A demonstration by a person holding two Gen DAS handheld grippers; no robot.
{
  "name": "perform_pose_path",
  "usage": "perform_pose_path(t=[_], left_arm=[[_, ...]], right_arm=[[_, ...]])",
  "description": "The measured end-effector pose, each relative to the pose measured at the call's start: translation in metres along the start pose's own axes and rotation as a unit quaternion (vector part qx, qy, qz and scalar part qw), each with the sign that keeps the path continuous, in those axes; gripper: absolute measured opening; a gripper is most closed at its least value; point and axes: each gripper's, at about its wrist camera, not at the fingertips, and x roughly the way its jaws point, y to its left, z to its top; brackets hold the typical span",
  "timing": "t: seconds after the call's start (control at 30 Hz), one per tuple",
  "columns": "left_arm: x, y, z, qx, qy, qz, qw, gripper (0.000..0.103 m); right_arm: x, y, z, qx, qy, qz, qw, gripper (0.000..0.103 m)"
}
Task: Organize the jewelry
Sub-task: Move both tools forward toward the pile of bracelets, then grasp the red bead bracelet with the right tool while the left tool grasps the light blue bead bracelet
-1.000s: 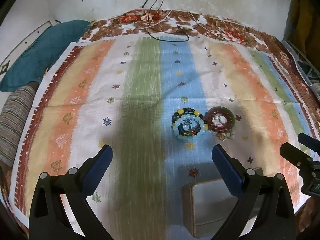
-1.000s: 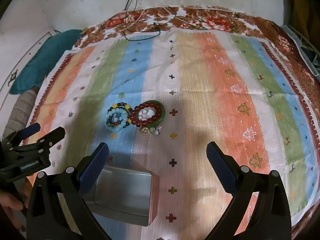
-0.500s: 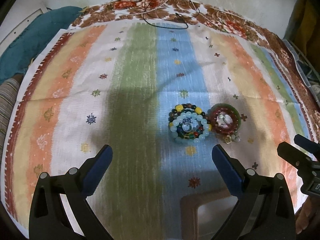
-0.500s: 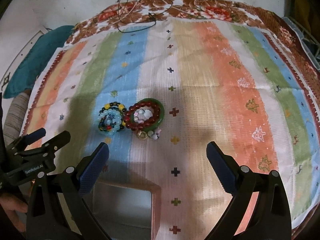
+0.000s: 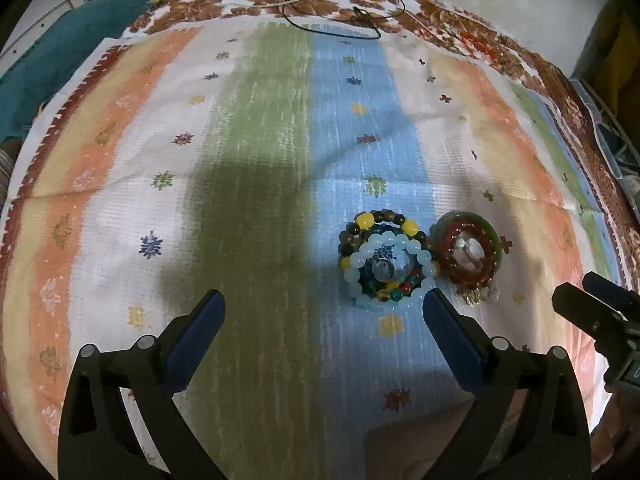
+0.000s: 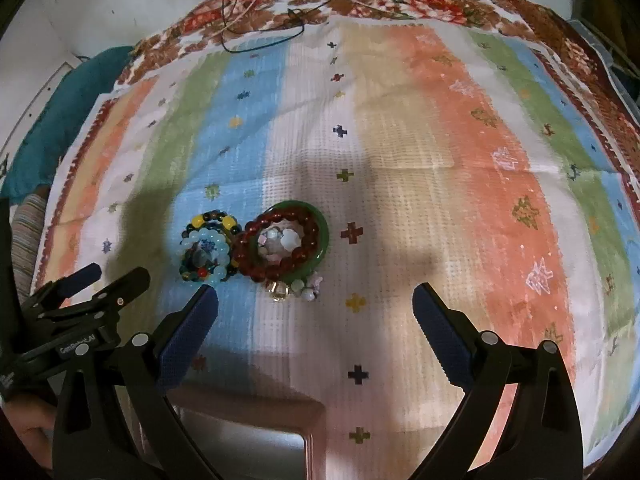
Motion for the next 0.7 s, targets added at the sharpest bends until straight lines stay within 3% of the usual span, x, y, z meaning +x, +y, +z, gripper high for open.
perform_pose_path(t=[0.13, 0.27, 0.4, 0.7], left_arm=[[0.007, -0.005, 0.003, 0.015, 0.0, -0.001, 0.9999, 0.096], [0.014, -0.009, 0.008, 0.025, 0.002, -0.003, 0.9997, 0.095], [0.023, -0.014, 0.009, 0.038, 0.01, 0.0, 0.9992, 0.092], [0.036, -0.016, 0.013, 0.051, 0.017, 0.003, 0.9985, 0.085]], right_arm=[[0.01, 0.001, 0.004, 0.0, 0.01, -0.002, 1.0, 0.09], [0.019, 0.001, 0.009, 0.005, 0.016, 0.0, 1.0, 0.088], [0.029, 0.0, 0.013, 0.011, 0.026, 0.001, 1.0, 0.075], [0.053, 0.0, 0.018, 0.02, 0.048, 0.008, 0.999, 0.059]])
